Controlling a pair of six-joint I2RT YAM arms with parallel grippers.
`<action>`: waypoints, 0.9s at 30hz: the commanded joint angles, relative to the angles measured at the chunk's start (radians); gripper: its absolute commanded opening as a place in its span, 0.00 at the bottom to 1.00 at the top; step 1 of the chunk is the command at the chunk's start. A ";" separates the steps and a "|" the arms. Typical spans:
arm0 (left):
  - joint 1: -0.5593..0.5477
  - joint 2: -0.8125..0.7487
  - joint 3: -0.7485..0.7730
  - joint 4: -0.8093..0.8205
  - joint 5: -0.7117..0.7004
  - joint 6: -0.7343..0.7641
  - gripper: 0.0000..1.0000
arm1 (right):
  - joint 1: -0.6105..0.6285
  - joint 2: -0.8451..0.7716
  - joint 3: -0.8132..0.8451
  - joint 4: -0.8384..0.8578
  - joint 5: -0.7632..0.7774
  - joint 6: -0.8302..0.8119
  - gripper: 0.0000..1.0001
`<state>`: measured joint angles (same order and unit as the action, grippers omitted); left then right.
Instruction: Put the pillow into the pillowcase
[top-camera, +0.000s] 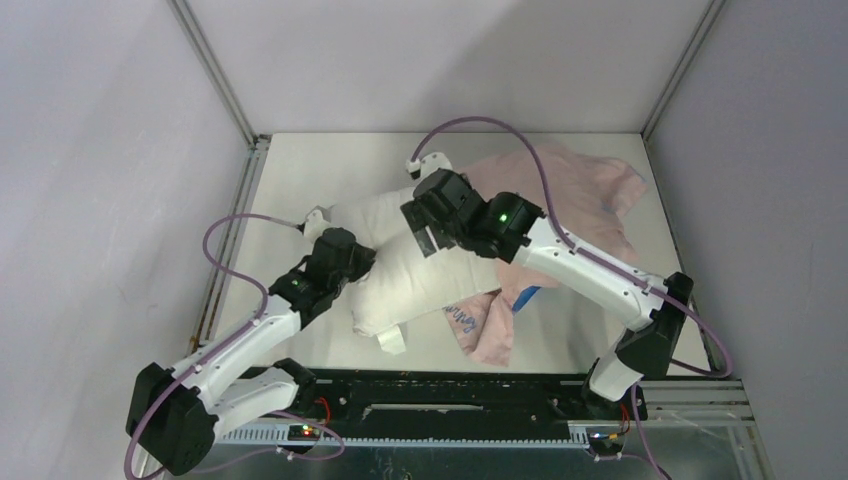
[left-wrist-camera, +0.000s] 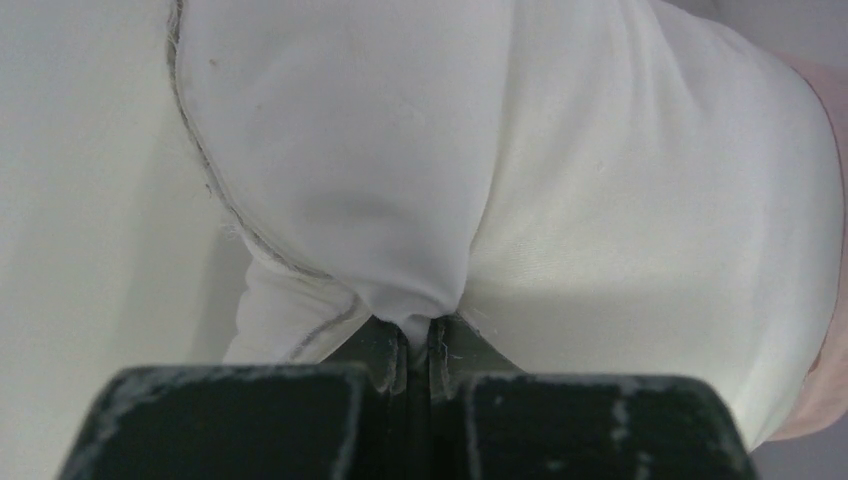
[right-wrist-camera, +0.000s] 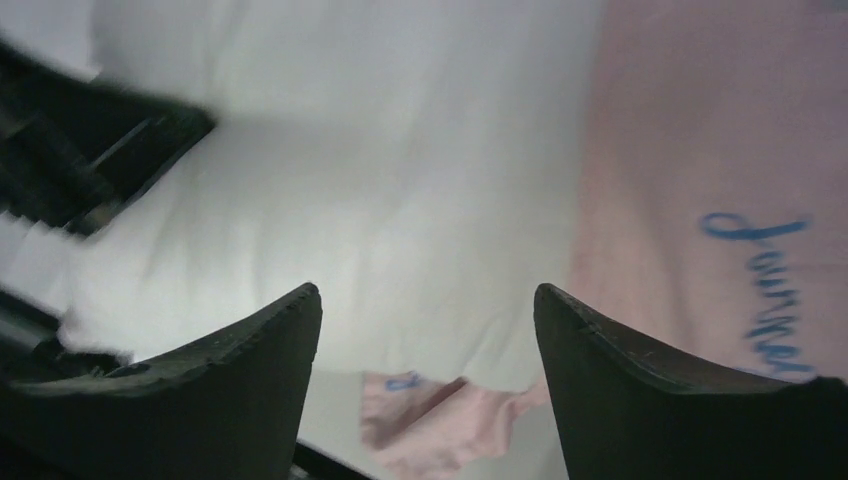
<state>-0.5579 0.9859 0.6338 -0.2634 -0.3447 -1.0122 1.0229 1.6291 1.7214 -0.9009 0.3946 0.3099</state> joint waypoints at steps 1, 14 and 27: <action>-0.001 -0.026 -0.021 0.001 0.033 0.011 0.00 | -0.098 0.042 0.067 -0.008 0.130 -0.070 0.84; 0.034 0.002 0.020 0.024 0.077 0.061 0.00 | -0.224 0.231 -0.051 0.095 -0.077 -0.123 0.99; 0.062 0.018 0.208 -0.045 0.158 0.168 0.00 | -0.243 0.305 0.077 -0.001 -0.127 -0.051 0.00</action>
<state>-0.5125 1.0348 0.7563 -0.3065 -0.2420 -0.9070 0.8001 1.9770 1.7523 -0.8047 0.3782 0.2314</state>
